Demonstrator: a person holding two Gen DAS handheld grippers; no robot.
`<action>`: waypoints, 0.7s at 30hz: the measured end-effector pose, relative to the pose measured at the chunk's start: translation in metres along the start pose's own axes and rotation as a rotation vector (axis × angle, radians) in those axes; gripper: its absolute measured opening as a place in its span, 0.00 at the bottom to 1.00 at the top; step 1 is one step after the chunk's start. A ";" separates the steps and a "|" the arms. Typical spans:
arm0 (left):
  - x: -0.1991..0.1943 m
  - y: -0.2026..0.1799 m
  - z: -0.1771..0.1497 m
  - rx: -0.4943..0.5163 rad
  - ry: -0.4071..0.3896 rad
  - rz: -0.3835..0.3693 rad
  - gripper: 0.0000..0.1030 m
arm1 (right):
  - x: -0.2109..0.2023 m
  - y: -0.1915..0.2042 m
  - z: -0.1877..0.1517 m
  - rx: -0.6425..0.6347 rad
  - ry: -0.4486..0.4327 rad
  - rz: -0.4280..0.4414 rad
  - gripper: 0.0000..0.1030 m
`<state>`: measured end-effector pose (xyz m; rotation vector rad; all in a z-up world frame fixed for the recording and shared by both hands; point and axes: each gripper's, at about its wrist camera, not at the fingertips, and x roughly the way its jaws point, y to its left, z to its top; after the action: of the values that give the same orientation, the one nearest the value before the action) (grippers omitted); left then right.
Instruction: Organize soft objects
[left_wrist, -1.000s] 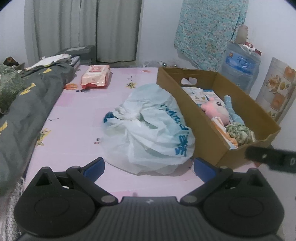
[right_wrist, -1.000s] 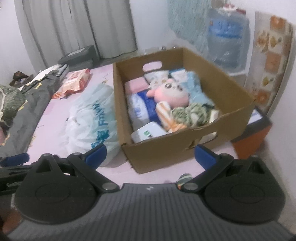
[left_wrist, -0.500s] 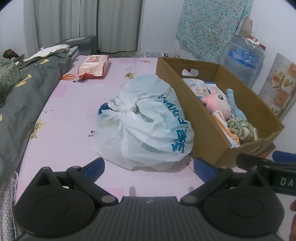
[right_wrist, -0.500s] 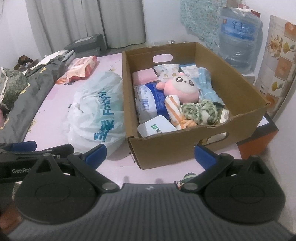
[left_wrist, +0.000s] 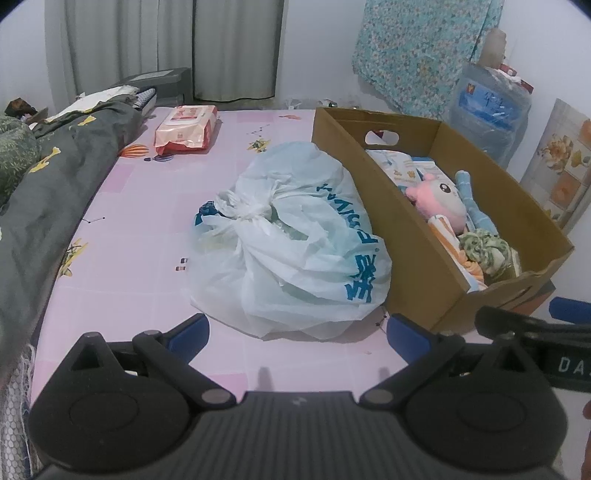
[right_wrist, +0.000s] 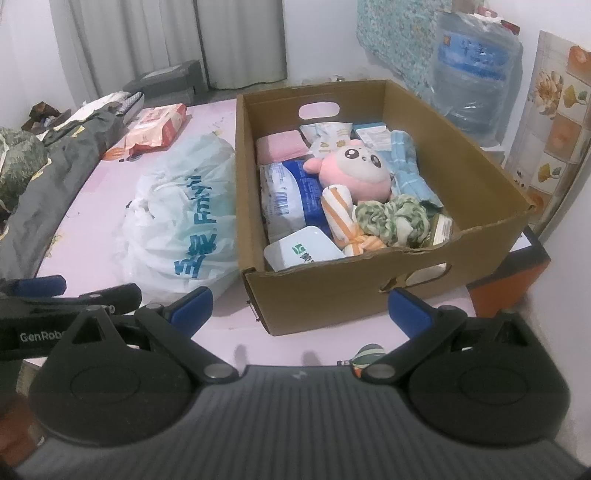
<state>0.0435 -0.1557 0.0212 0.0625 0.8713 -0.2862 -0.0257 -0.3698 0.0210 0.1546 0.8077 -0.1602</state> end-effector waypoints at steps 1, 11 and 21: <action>0.001 0.000 0.000 0.000 0.003 0.001 1.00 | 0.000 0.000 0.000 -0.001 -0.001 0.001 0.99; 0.001 0.001 0.001 0.005 0.004 0.003 0.99 | 0.003 0.001 0.002 0.001 -0.003 0.006 0.99; 0.001 0.002 0.002 0.000 0.000 0.009 0.99 | 0.004 0.003 0.005 -0.012 -0.011 0.016 0.99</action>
<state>0.0459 -0.1540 0.0220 0.0665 0.8704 -0.2782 -0.0192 -0.3681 0.0222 0.1486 0.7957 -0.1408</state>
